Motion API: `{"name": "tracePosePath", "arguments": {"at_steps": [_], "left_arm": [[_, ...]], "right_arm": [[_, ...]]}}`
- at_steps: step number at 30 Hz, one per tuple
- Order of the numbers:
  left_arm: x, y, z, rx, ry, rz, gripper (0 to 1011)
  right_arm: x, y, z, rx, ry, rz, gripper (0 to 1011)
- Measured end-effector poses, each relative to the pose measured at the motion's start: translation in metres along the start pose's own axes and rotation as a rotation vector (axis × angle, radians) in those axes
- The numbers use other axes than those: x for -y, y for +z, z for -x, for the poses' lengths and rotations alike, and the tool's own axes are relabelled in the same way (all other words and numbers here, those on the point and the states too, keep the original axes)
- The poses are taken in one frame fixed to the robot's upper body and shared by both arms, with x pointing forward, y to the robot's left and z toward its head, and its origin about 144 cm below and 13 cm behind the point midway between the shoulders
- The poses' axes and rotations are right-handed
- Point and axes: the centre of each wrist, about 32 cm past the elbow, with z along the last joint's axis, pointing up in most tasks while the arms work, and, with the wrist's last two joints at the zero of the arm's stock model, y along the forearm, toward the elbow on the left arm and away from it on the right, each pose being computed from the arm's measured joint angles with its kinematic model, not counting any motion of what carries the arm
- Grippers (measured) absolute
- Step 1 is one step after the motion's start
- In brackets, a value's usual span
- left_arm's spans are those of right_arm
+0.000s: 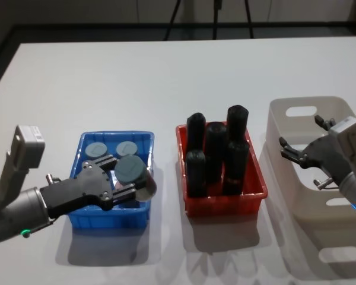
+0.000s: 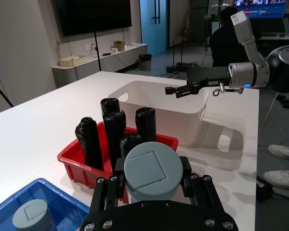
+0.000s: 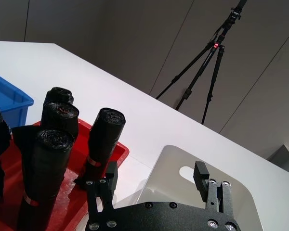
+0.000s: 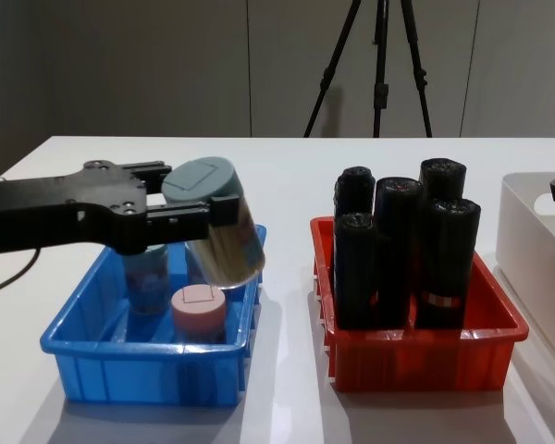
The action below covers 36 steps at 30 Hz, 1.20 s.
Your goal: Pick the cotton swabs from the blue box and place them into the white box.
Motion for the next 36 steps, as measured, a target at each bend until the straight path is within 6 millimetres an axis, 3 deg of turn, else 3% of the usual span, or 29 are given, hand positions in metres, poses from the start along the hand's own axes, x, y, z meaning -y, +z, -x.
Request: {"name": "tracePosePath", "arguments": {"at_steps": [11, 36], "left_arm": [[0.022, 0.003, -0.008, 0.044, -0.097, 0.021, 649], [0.035, 0.002, 0.0, 0.03, -0.197, 0.024, 649]], "right_arm": [[0.0, 0.0, 0.0, 0.0, 0.0, 0.0, 1001], [0.0, 0.0, 0.0, 0.0, 0.0, 0.0, 1001]]}}
